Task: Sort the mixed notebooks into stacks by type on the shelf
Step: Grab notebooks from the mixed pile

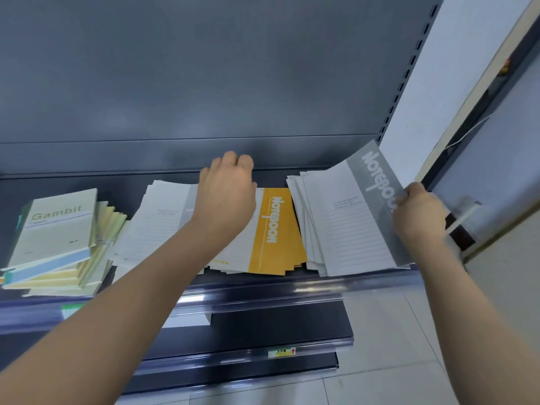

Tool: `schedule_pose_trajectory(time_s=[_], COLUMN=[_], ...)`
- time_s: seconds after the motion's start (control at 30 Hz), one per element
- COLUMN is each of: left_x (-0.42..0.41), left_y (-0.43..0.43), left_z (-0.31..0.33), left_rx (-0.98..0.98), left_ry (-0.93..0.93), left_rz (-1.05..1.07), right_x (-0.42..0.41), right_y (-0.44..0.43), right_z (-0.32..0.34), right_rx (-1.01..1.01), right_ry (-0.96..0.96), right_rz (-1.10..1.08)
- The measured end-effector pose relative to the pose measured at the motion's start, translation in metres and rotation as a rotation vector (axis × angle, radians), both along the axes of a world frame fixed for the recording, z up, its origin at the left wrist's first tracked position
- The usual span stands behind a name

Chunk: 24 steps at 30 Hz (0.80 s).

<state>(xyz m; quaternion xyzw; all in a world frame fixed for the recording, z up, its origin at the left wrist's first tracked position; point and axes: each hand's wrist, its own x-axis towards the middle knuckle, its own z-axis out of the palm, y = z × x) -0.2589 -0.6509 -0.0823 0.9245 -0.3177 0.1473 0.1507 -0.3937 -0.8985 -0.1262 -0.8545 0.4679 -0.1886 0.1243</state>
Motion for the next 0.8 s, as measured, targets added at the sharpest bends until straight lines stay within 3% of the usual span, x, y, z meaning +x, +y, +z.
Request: schedule_pose_trajectory(time_s=[0.17, 0.3, 0.5, 0.63, 0.8], left_x=[-0.003, 0.0, 0.013, 0.02, 0.029], left_y=[-0.008, -0.001, 0.025, 0.062, 0.144], left_z=[0.002, 0.004, 0.017, 0.037, 0.053], left_rx=[-0.05, -0.048, -0.126, -0.136, -0.148], left_ry=[-0.012, -0.066, -0.313, -0.392, -0.437], left_rz=[-0.041, -0.035, -0.071, -0.078, 0.025], right_x=[0.008, 0.018, 0.056, 0.081, 0.106], right_y=[-0.007, -0.001, 0.055, 0.115, 0.196], right_z=[-0.015, -0.02, 0.029, 0.073, 0.106], right_rx=[0.007, -0.173, -0.319, -0.443, -0.474], right_ry=[0.064, 0.066, -0.123, -0.238, -0.33], right_rz=[-0.042, 0.023, 0.413, 0.67, 0.84])
